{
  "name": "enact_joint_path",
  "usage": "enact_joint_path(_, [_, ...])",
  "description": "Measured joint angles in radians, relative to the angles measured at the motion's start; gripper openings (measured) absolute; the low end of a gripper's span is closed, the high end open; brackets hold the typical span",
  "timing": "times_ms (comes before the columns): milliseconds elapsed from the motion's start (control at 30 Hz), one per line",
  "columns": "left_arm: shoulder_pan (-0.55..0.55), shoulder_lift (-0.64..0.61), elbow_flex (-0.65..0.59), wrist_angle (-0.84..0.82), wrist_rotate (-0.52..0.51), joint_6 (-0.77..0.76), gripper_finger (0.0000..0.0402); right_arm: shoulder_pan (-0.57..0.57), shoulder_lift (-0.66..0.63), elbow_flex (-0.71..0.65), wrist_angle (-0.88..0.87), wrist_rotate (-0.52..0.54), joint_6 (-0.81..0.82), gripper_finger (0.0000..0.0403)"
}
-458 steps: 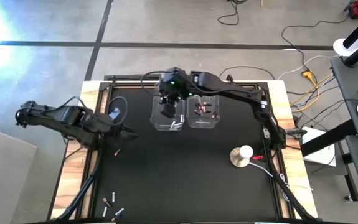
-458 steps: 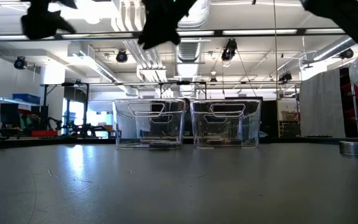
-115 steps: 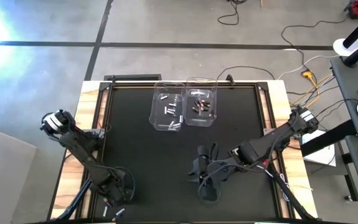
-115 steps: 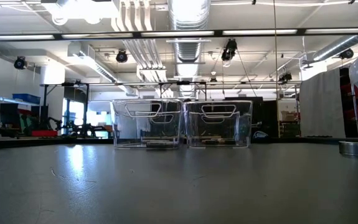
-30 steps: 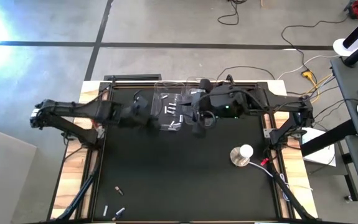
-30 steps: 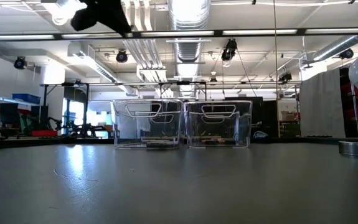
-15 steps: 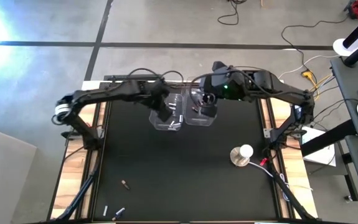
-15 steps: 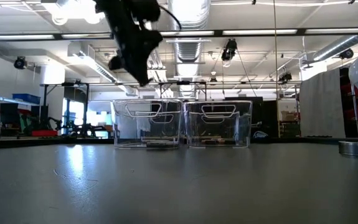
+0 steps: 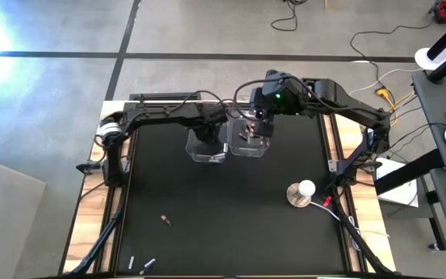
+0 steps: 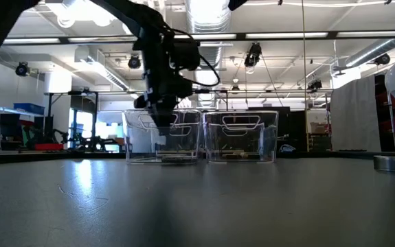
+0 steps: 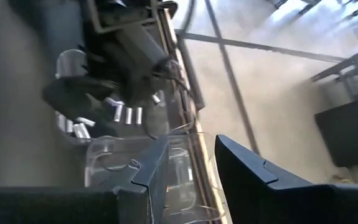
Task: Sort batteries
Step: Put the white battery into the left transparent bin
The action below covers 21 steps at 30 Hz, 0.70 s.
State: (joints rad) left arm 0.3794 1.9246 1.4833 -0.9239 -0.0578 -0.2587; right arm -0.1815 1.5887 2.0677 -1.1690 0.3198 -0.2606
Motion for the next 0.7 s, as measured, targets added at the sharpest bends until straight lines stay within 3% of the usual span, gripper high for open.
enact_joint_path(133, [0.019, 0.071, 0.107, -0.04, 0.001, 0.088, 0.001, -0.01, 0.0, -0.015, -0.004, -0.061, 0.073, 0.0123])
enact_joint_path(333, [0.04, 0.192, 0.236, -0.177, -0.002, 0.213, 0.001, 0.007, 0.0, -0.02, -0.028, -0.066, 0.215, 0.0123])
enact_joint_path(700, [0.066, 0.278, 0.258, -0.202, 0.0, 0.287, 0.001, 0.046, 0.0, -0.022, -0.111, -0.066, 0.366, 0.0123])
